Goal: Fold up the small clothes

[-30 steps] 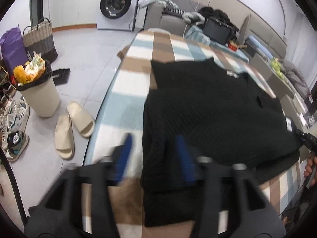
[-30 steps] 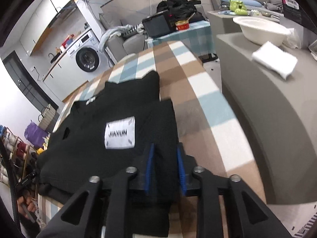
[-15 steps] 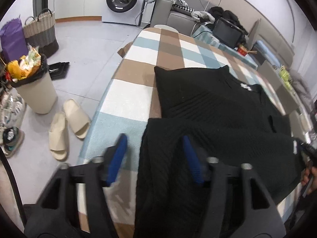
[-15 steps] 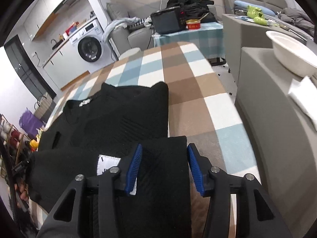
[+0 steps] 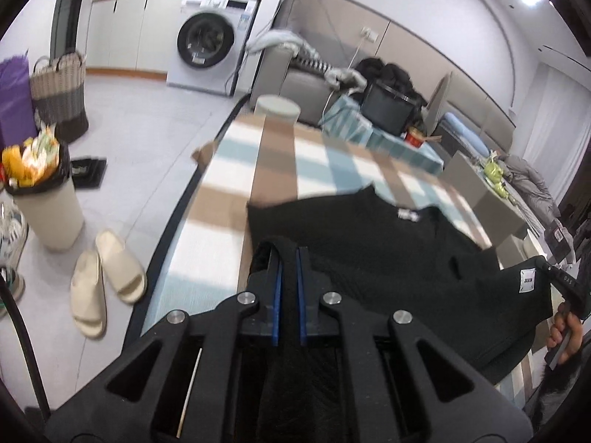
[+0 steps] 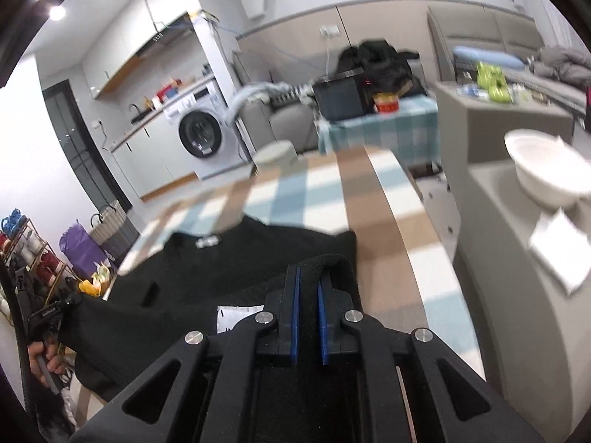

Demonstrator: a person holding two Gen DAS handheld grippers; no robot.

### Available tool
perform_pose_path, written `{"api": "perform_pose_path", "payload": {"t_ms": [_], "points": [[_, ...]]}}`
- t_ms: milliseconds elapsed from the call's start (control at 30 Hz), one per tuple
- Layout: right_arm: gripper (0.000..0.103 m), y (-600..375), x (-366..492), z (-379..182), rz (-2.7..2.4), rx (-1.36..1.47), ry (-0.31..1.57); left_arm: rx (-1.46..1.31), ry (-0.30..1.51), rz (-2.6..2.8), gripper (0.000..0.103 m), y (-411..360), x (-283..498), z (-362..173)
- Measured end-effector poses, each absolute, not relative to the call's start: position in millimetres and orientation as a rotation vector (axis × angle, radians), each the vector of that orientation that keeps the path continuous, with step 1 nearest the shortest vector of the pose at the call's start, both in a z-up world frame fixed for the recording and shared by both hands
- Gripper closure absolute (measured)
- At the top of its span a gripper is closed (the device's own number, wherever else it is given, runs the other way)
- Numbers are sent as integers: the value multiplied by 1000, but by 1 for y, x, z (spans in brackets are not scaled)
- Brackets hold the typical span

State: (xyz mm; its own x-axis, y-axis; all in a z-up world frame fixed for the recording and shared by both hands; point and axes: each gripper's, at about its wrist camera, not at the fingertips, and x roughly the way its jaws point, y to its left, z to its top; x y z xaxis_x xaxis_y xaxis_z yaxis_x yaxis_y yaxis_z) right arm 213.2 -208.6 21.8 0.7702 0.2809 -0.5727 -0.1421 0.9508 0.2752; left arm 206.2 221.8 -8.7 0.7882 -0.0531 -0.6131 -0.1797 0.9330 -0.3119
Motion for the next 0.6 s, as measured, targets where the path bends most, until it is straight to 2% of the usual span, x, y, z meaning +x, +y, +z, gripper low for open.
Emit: {"api": "perform_pose_path", "payload": {"t_ms": [167,300,400,467,600], "points": [[95,-202,244,12,163,214,669,-371,684,113,99,231,231,-13],[90,-207,270,-27,114,236,852,-412,832,155,96,241,248,-50],[85,-215,261,-37,129,265,877,-412,849,173,83,244,239,-58],[80,-221,249,-35,123,274,876,-401,845,197,68,245,228,-56],[70,-230,226,-34,164,310,881,-389,845,180,65,244,205,-52]]}}
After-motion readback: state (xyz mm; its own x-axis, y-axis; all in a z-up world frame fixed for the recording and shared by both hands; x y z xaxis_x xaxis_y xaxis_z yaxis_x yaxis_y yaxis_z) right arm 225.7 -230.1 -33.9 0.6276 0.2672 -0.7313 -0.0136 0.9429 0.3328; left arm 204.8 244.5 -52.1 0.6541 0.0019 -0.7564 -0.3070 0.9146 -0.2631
